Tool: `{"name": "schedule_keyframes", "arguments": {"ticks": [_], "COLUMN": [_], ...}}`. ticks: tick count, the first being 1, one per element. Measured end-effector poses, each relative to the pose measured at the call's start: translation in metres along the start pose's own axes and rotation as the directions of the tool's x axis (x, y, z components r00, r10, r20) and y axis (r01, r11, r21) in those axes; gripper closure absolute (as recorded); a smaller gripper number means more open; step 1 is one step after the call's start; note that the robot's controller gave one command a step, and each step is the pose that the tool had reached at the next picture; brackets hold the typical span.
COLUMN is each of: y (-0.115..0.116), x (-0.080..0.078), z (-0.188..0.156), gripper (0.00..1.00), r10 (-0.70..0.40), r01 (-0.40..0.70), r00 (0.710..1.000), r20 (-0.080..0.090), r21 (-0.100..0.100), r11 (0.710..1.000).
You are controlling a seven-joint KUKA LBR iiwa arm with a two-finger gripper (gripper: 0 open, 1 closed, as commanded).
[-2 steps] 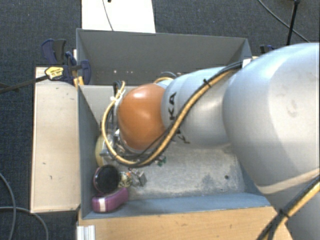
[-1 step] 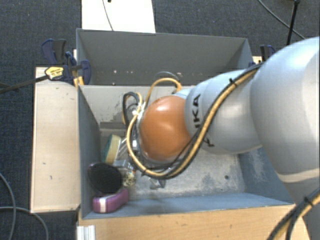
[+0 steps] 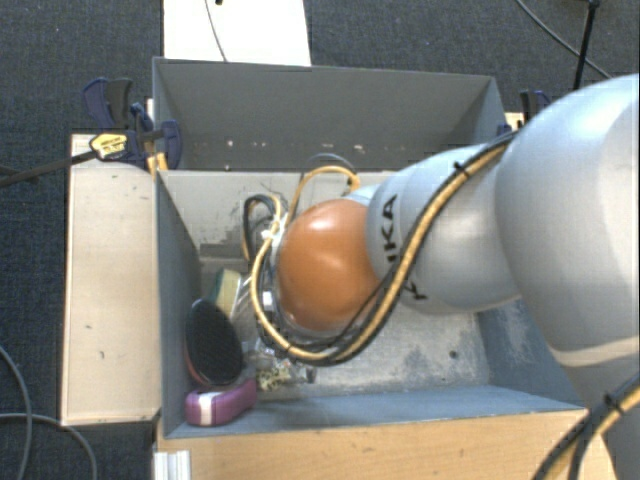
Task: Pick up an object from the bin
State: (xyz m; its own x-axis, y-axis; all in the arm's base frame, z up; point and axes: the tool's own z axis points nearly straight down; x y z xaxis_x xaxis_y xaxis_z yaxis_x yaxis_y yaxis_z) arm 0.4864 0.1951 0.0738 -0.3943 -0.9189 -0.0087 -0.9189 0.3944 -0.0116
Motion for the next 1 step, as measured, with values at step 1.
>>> {"name": "schedule_keyframes", "arguments": {"ticks": [1], "y": [-0.0081], "x": [-0.0163], "z": [-0.1351], "gripper": [1.00], "r10": [-0.035], "r01": [0.035], "r00": [0.999], "r20": [0.000], "r21": [-0.004], "r11": [0.999]}}
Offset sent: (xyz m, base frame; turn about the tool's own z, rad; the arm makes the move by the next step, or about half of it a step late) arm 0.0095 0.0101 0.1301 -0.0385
